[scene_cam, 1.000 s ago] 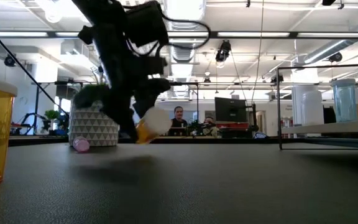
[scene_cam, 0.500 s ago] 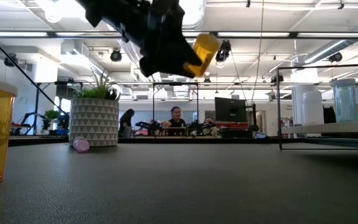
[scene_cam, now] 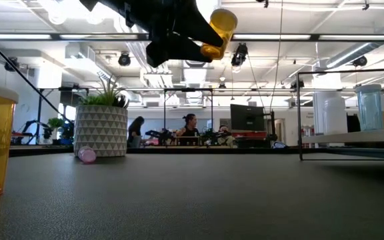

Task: Pick and place medicine bottles onto shelf by color
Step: Put the top orange pill bottle on the shelf aligned with the other orange pill bottle

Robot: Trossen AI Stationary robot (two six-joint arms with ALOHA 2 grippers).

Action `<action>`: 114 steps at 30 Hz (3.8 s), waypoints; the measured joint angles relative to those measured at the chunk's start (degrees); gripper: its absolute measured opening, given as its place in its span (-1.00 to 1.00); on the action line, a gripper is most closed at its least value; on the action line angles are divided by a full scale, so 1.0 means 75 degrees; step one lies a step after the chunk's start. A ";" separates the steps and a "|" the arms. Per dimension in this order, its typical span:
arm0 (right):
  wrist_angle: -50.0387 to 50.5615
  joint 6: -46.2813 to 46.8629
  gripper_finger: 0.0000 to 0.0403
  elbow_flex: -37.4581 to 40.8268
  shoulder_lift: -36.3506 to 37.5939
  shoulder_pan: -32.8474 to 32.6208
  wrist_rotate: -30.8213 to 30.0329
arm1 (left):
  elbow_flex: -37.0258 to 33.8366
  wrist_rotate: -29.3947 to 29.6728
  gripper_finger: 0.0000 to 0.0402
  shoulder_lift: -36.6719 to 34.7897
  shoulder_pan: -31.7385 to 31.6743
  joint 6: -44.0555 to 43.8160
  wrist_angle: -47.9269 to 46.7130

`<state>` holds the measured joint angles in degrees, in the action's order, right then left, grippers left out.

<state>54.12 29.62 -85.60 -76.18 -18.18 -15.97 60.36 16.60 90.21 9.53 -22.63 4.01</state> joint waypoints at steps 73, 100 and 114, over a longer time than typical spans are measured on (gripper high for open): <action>0.2020 0.3132 0.01 0.0166 0.0000 -0.0962 0.1289 | 0.0297 0.0076 0.47 0.0000 0.0340 -0.1006 -0.0872; 0.2094 0.7135 0.01 0.2485 -0.0118 -0.4526 0.0210 | 0.0318 0.0079 0.47 -0.0003 0.0346 -0.1970 -0.0305; 0.1307 0.6707 0.01 0.3292 -0.0099 -0.4563 0.0090 | 0.0309 0.0108 0.47 -0.0003 0.0345 -0.2335 -0.0194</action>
<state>63.92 79.92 -60.91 -76.93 -52.40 -15.30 62.67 17.41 90.19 12.11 -40.14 2.56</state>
